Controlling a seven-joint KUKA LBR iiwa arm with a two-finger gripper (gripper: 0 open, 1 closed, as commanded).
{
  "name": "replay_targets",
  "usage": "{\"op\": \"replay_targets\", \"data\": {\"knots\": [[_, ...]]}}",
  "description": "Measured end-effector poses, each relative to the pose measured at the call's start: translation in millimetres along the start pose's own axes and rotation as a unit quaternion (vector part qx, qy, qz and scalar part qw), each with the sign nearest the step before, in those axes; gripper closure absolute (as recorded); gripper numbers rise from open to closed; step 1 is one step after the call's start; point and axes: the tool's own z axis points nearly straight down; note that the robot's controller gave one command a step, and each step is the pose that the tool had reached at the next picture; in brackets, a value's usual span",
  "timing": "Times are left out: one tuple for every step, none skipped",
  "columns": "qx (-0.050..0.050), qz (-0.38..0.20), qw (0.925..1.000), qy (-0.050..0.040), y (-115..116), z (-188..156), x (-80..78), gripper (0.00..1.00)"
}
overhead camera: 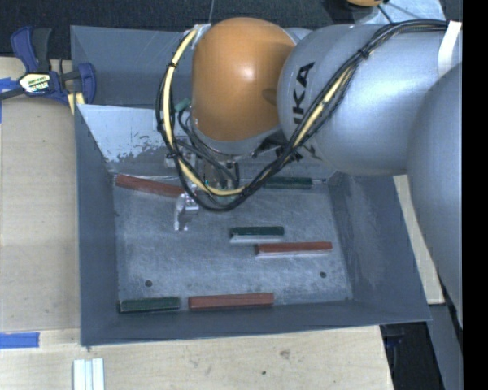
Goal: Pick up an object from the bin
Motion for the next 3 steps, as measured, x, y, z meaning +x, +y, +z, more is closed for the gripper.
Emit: {"op": "replay_targets", "data": {"knots": [[-0.001,0.001,1.0,-0.0041,-1,-5,-1.6,0.0],[-0.002,-0.013,0.9999,-0.0084,-12,39,-31.7,0.0],[0.0,-0.046,0.9989,-0.0042,-42,97,-24.7,0.0]]}}
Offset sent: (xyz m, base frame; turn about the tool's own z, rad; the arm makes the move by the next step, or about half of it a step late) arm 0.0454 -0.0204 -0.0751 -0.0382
